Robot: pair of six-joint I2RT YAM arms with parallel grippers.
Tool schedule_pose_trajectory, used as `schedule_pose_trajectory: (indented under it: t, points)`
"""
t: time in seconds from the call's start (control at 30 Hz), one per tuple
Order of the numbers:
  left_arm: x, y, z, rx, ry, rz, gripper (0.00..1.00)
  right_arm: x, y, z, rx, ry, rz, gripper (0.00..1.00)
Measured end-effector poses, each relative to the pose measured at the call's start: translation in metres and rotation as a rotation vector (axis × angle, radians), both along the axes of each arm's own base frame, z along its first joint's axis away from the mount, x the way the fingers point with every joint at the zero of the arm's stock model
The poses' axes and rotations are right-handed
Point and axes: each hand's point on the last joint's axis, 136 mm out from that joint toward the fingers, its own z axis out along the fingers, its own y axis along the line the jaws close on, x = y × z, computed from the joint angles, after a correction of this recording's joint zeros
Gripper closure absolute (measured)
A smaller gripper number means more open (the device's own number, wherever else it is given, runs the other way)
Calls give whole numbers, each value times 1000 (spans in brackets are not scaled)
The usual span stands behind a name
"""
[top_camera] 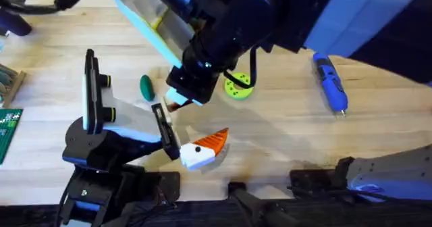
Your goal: Pick up the gripper from the table and insert it into the empty holder that is missing its gripper. Then pick up a screw, insert it into the mounting hole, and use the screwdriver to tighten it. Finally, clean up the table by picking up the vegetable and placing it into the bucket.
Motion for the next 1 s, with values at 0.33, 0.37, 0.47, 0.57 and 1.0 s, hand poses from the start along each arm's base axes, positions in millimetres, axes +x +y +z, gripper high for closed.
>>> schedule_pose_trajectory:
  t: [0.33, 0.37, 0.47, 0.57, 1.0]
  points:
    - [0, 0, 0, 0, 0, -2, 15, -2, 4, -4, 3, 19, 10, 993]
    - [0, 0, 0, 0, 0, -3, 16, -2, 5, -6, 1, 21, 11, 993]
    - [-1, 0, 0, -2, 6, -3, 15, -1, 6, -9, -4, 24, 11, 993]
    - [-1, 0, 0, -2, 5, -3, 15, -1, 6, -9, -5, 25, 11, 993]
    - [0, 0, 0, 1, -3, -3, 15, 5, -14, -4, -42, 19, -36, 7]
